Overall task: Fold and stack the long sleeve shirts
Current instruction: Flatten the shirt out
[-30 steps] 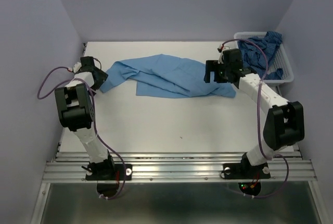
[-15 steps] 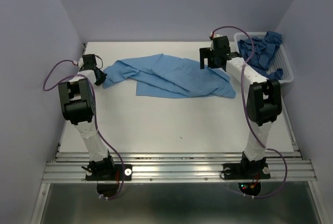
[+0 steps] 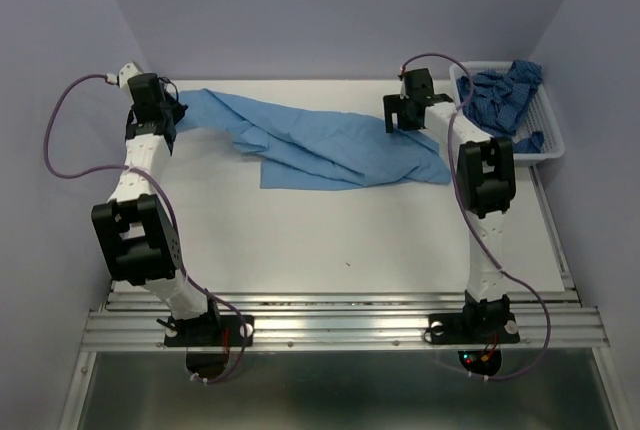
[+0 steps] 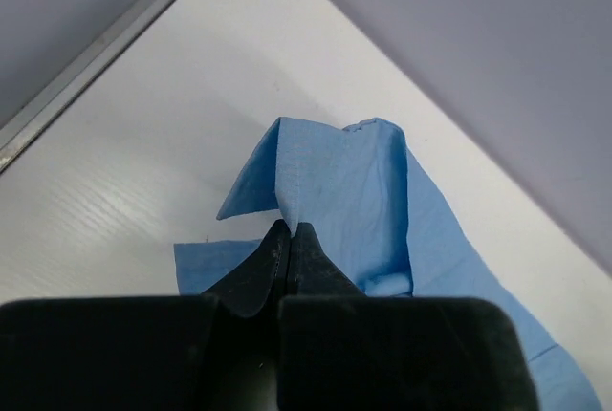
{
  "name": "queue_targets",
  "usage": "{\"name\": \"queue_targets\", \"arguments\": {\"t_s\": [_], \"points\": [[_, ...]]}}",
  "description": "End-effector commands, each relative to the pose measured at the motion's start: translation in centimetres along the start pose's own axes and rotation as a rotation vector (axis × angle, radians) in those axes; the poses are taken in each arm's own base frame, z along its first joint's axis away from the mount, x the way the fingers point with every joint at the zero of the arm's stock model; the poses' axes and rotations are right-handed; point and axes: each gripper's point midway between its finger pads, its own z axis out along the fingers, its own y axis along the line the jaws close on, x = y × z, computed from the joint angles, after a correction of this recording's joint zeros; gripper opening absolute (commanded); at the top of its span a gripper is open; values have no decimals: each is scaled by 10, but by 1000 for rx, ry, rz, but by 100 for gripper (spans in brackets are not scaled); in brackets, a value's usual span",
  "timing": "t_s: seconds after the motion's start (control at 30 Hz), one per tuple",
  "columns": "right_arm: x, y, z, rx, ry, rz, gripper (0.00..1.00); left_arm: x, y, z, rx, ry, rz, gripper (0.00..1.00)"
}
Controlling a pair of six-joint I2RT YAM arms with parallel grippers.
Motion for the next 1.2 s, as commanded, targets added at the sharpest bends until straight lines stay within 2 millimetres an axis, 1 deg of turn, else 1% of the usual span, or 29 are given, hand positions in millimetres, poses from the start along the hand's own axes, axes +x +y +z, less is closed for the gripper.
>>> {"name": "queue_targets", "arguments": {"t_s": [0.0, 0.03, 0.1, 0.13, 0.2, 0.23, 0.27, 0.33, 0.4, 0.43, 0.47, 0.5, 0.53, 0.6, 0.63, 0.7, 0.73, 0.77, 0.8, 0.83, 0.87, 0.9, 0.93, 0.97, 1.0, 1.03, 1.07, 1.13, 1.17], "points": [[-19, -6, 2, -48, -34, 33, 88, -24, -7, -20, 25, -84, 20, 0], [-16, -2, 3, -70, -26, 29, 87, -28, -7, -24, 25, -98, 18, 0], [-10, 6, 5, -123, -10, 8, 87, -29, -5, -25, 17, -103, 20, 0], [-3, 19, 7, -199, 7, 2, 87, -30, -6, -26, 19, -105, 26, 0], [1, 28, 9, -256, 14, -28, 87, -30, -7, -26, 28, -101, 33, 0], [0, 29, 10, -261, 13, -28, 87, -28, -7, -25, 30, -96, 33, 0], [5, 30, 17, -262, 27, -27, 87, -28, -9, -25, 35, -95, 33, 0], [4, 29, 22, -250, 26, -24, 87, -27, -9, -24, 37, -90, 32, 0], [7, 25, 30, -224, 32, -21, 75, -27, -9, -24, 40, -89, 31, 0], [6, 23, 32, -208, 29, -18, 67, -27, -9, -26, 39, -91, 28, 0], [3, 20, 33, -190, 22, -15, 48, -28, -9, -27, 41, -93, 27, 0], [0, 16, 34, -161, 13, -9, 37, -28, -10, -28, 44, -95, 27, 0], [-5, 15, 33, -157, 0, -10, 22, -32, -12, -32, 52, -105, 29, 0], [-21, 14, 25, -155, -47, -6, 16, -37, -16, -38, 64, -115, 35, 0], [-39, 13, 10, -156, -96, -4, 15, -44, -19, -45, 74, -135, 33, 0], [-64, 10, -10, -151, -170, 0, 10, -54, -20, -54, 70, -168, 19, 0], [-78, 8, -23, -146, -206, 31, 9, -66, -25, -68, 83, -206, 12, 0], [-102, 4, -52, -142, -275, 39, 9, -73, -26, -75, 86, -228, 7, 0], [-116, 2, -69, -140, -318, 42, 8, -82, -28, -85, 89, -258, 2, 0], [-128, 0, -87, -139, -354, 40, 9, -98, -35, -106, 113, -307, -6, 0], [-150, -4, -126, -141, -428, 44, 8, -106, -38, -117, 125, -338, -12, 0], [-160, -6, -147, -143, -469, 48, 8, -117, -40, -132, 135, -376, -18, 0], [-165, -14, -165, -112, -499, 56, 9, -134, -47, -161, 167, -443, -32, 0], [-180, -19, -208, -113, -573, 62, 8, -144, -46, -176, 168, -484, -46, 0], [-185, -22, -230, -111, -609, 64, 8, -153, -48, -193, 180, -522, -60, 0], [-182, -24, -243, -109, -623, 69, 9, -166, -49, -226, 205, -590, -85, 0], [-190, -29, -291, -117, -706, 71, 9, -175, -46, -244, 200, -637, -104, 0], [-191, -30, -332, -139, -772, 70, 9, -188, -45, -279, 220, -708, -128, 0], [-189, -32, -352, -142, -804, 73, 11, -196, -43, -313, 245, -769, -148, 0]]}}
